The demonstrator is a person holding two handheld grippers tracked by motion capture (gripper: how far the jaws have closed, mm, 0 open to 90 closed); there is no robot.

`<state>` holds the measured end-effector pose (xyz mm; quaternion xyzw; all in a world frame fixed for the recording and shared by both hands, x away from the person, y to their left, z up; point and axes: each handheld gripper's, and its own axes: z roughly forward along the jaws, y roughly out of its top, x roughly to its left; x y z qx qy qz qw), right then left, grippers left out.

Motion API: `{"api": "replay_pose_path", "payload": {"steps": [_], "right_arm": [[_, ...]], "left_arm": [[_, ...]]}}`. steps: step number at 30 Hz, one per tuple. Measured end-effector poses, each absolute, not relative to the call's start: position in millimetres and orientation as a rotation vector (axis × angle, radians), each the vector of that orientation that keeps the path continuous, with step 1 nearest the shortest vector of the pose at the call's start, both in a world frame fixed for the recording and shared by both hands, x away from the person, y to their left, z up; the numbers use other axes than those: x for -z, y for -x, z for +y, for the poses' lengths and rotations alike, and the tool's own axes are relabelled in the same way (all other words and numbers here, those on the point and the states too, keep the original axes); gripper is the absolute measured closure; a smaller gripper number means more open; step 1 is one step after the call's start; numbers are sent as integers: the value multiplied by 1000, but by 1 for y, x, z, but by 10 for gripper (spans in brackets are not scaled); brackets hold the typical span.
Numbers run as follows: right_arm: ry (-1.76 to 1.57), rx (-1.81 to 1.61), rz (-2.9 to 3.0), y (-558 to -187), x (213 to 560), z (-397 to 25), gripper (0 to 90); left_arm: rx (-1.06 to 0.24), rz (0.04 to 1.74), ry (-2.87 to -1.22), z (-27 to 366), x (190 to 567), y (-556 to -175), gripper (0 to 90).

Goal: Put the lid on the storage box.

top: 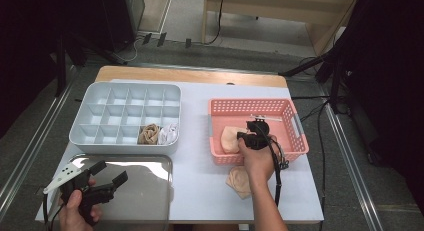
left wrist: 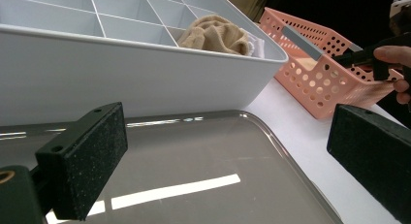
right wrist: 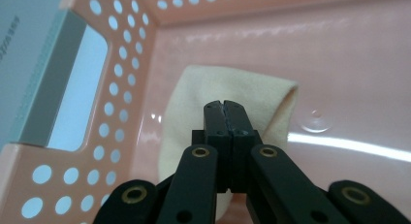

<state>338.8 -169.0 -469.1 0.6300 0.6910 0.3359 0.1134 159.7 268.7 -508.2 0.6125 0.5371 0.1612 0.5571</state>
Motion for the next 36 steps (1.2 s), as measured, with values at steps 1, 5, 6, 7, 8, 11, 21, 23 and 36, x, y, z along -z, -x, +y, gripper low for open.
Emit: {"api": "replay_pose_path", "payload": {"steps": [1,5,6,7,8,11,21,23,36], "right_arm": [[-1848,-985,2027,-339,469,-169,900],[-1833,-1093,1947,-334,463,-178,900],[-1811,-1135,1936,-333,462,-179,900],[-1782,-1143,1931,-332,461,-181,900],[-1781,-1146,1912,-331,460,-182,900],[-1762,-1171,1896,-329,460,-186,900],[-1690,-1310,1850,-317,449,-190,900],[-1703,-1255,1882,-318,453,-188,900],[-1921,-1038,1875,-344,479,-191,900]], "left_arm": [[-380,1268,-1446,268,508,-160,15],[-383,1268,-1448,268,508,-160,15],[-382,1268,-1446,268,508,-160,15],[-383,1268,-1447,268,508,-160,15],[-383,1269,-1446,268,508,-160,15],[-387,1268,-1444,268,508,-159,15],[-385,1269,-1444,268,509,-160,15],[-383,1271,-1443,267,509,-160,15],[-375,1267,-1446,268,510,-162,15]]}}
